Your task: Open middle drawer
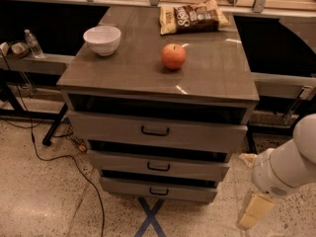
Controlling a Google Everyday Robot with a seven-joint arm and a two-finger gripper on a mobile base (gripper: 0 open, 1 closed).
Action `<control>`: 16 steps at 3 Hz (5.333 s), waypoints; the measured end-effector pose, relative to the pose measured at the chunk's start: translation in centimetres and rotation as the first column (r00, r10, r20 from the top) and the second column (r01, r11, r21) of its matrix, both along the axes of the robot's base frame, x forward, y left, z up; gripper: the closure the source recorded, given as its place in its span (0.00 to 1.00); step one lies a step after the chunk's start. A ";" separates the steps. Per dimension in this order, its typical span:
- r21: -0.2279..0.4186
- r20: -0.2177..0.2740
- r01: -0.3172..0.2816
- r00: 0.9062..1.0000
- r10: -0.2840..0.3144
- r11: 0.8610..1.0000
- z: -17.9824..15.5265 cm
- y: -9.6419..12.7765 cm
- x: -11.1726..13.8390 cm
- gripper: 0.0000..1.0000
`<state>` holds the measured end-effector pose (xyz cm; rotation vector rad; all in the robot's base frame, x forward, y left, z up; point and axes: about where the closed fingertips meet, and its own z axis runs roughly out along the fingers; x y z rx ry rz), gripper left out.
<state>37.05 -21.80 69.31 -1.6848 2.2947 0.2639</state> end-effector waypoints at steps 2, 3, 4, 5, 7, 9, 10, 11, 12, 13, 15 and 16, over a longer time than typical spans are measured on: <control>0.171 0.035 0.039 0.998 -0.046 0.984 -7.5 3.8 1.6 0.00; 0.244 0.068 0.052 0.995 -0.071 0.968 -10.4 6.7 3.5 0.00; 0.243 0.067 0.051 0.995 -0.070 0.969 -10.4 6.6 3.5 0.00; 0.309 0.088 0.072 0.991 -0.104 0.948 -13.6 8.4 5.7 0.00; 0.333 0.165 0.116 0.970 -0.179 0.936 -19.4 9.6 11.3 0.00; 0.318 0.246 0.138 0.944 -0.222 0.938 -22.2 9.9 15.7 0.00; 0.315 0.269 0.141 0.935 -0.231 0.938 -23.3 10.3 17.4 0.00; 0.318 0.277 0.142 0.932 -0.235 0.937 -24.3 10.7 18.2 0.18; 0.323 0.270 0.143 0.934 -0.236 0.935 -25.5 10.7 18.1 0.41; 0.325 0.266 0.148 0.933 -0.241 0.934 -25.8 10.5 17.7 0.64; 0.324 0.266 0.148 0.933 -0.240 0.934 -24.5 10.5 17.7 1.00; 0.292 0.255 0.142 0.942 -0.220 0.946 -23.5 9.2 15.6 1.00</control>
Offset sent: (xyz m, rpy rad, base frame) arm 0.0409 0.0716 -0.1151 0.2956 -0.1105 -0.0580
